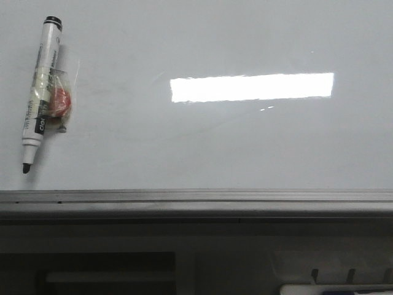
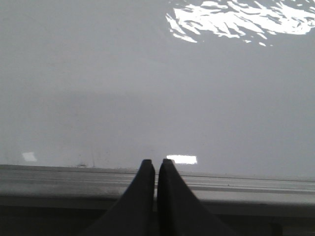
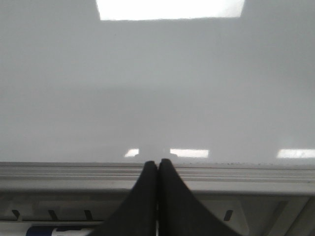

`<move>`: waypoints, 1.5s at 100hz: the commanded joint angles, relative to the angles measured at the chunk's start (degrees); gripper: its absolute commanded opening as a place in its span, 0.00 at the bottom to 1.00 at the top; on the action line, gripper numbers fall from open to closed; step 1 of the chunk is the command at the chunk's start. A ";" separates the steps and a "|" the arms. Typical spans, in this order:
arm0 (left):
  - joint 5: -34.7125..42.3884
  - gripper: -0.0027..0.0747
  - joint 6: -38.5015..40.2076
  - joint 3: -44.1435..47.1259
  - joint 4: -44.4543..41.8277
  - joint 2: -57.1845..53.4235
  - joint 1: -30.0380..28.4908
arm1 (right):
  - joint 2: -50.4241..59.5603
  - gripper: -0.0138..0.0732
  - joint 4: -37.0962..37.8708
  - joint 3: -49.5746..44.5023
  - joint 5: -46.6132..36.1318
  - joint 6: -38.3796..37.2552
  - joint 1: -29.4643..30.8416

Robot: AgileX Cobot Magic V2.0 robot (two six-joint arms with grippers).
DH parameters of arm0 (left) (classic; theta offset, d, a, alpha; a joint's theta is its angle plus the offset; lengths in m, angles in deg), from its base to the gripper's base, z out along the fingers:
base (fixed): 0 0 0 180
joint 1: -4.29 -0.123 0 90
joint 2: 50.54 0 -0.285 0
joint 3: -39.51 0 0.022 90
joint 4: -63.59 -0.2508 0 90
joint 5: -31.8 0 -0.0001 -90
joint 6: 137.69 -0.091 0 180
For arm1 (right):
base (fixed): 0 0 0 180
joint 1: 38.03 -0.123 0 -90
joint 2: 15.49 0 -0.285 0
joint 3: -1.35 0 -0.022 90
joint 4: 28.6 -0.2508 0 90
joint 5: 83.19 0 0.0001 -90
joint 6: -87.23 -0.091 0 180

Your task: Write number 3 on whiteboard

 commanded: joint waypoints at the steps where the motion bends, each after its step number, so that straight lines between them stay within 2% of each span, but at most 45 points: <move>1: 2.64 0.01 0.13 0.66 0.18 -1.46 -0.02 | 0.92 0.09 0.87 -1.80 -0.94 0.02 0.39; 72: 2.64 0.01 0.13 0.66 0.18 -1.46 -0.02 | 0.92 0.09 0.87 -1.80 -0.94 0.02 0.39; 92: 3.98 0.01 0.13 0.66 -3.37 -1.46 -0.02 | 0.92 0.09 0.87 -1.80 -2.04 0.02 0.39; 106: 3.98 0.01 0.13 0.66 -3.37 -1.46 -0.02 | 0.92 0.09 0.87 -1.80 -7.46 0.02 0.39; 124: 4.53 0.01 0.13 0.66 -3.25 -1.46 -0.02 | 0.92 0.09 0.87 -1.80 -21.41 0.02 0.39; 137: 5.56 0.01 0.13 0.66 -3.53 -1.46 -0.02 | 0.92 0.09 0.87 -1.80 -25.45 0.02 0.39; 150: 5.66 0.01 0.13 0.66 -3.53 -1.46 -0.02 | 0.92 0.09 0.87 -1.80 -25.19 0.02 0.39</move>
